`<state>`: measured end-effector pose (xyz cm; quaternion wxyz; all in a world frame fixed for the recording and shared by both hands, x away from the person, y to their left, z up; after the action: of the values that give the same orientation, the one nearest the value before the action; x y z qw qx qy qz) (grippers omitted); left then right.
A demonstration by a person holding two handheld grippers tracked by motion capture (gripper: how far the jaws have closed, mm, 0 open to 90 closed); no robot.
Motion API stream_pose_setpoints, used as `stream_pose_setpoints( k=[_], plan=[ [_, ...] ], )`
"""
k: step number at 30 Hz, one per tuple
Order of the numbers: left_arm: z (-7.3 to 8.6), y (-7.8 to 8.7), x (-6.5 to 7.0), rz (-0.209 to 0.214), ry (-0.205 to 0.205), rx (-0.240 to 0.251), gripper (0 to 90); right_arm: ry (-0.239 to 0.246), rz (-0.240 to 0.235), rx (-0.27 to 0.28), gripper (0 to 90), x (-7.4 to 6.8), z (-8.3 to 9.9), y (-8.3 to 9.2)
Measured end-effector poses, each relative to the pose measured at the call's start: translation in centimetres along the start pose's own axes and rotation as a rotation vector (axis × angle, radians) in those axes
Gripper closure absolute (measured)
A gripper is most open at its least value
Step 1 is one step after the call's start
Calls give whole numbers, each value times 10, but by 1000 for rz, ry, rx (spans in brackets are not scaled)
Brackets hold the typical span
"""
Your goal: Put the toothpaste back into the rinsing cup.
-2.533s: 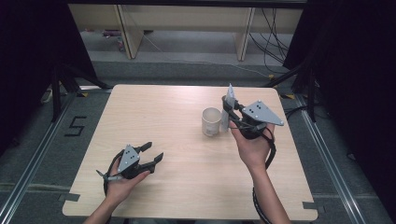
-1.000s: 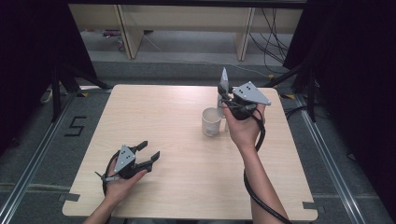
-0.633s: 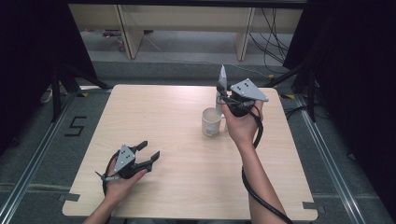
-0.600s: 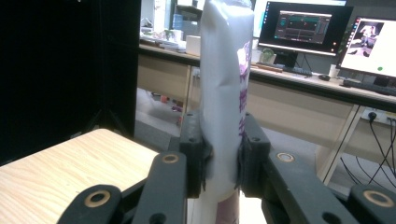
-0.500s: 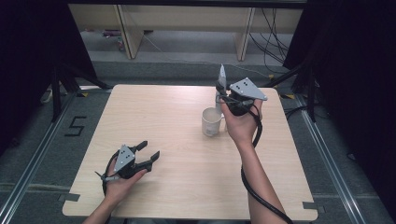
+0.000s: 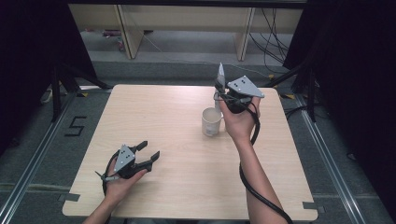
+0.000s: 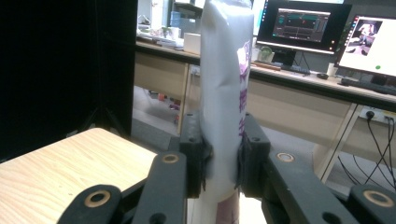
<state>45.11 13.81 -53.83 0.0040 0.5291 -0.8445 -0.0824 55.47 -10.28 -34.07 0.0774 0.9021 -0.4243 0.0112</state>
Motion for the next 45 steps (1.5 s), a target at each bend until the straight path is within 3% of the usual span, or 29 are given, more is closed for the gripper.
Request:
stream_pose_setpoints(
  k=[11,14,19,45],
  plan=[
    [-2,-2,0,9,-2,23,334,-6,4,-4,759,2,8,-9],
    [0,0,0,0,-4,2,334,-9,-2,-10,759,2,10,-11],
    [-1,-1,0,5,-9,18,334,-13,1,-6,759,2,12,-13],
    [0,0,0,2,-6,3,334,-24,8,-35,759,3,30,-26]
  ],
)
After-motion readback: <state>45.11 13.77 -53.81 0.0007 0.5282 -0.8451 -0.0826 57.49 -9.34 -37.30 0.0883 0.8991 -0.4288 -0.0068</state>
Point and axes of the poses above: each handheld gripper's, and its own axes: y roughly backward along the jaws, z roughly out of its underside, x roughly to its right, the point moved 10 cm from there along -y, roughly forward along the jaws, and after that the axes turned 13 degrees about -z, right-handed, at the moved point
